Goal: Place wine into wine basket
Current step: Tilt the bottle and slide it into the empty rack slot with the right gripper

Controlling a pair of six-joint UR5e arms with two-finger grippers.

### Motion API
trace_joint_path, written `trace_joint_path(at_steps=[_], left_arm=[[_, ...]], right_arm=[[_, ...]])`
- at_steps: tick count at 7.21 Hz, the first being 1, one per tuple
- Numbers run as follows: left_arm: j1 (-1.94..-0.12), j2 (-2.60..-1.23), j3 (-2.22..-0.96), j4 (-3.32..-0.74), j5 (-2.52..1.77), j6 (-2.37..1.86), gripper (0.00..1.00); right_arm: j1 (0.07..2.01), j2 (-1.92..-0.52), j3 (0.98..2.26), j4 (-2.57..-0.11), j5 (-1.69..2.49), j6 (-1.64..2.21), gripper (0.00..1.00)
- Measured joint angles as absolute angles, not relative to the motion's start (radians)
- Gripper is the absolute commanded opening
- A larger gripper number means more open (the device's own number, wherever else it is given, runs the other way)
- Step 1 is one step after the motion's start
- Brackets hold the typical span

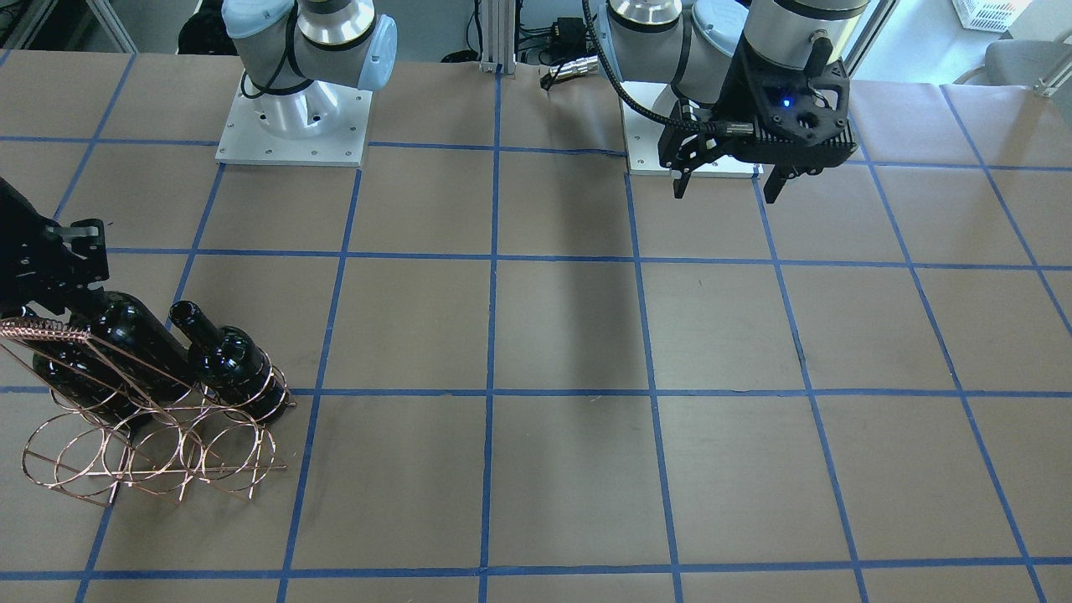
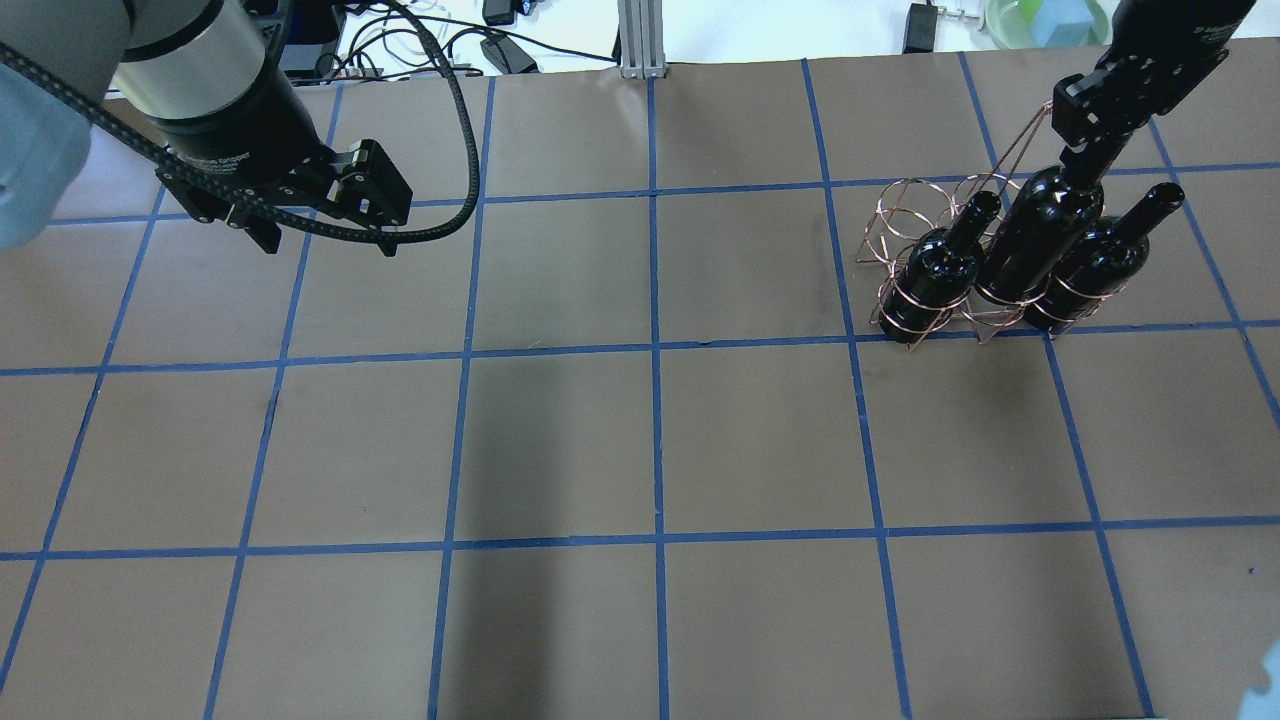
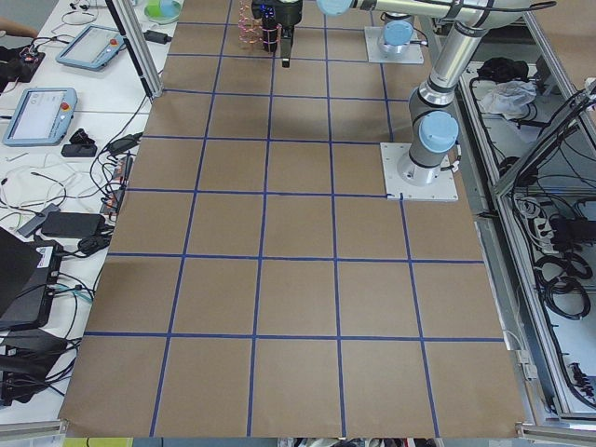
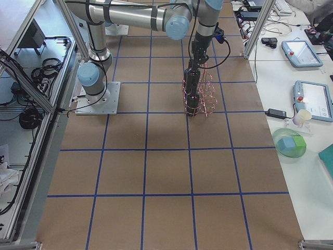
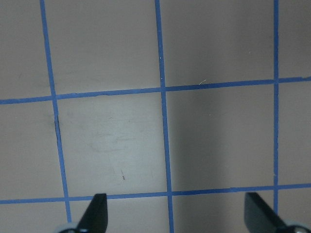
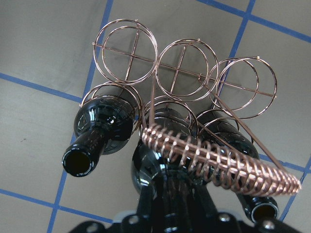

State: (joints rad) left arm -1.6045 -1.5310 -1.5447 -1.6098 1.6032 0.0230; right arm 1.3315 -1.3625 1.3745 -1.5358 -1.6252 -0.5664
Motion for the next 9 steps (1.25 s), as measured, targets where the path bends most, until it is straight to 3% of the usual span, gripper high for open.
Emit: trace_joint_path(at_steps=[9], left_arm=[[-1.605, -1.528, -1.546, -1.611, 1.603, 0.023, 1.0]], right_arm=[[1.33, -1.291, 1.385, -1.582, -1.625, -0.578, 0.0]])
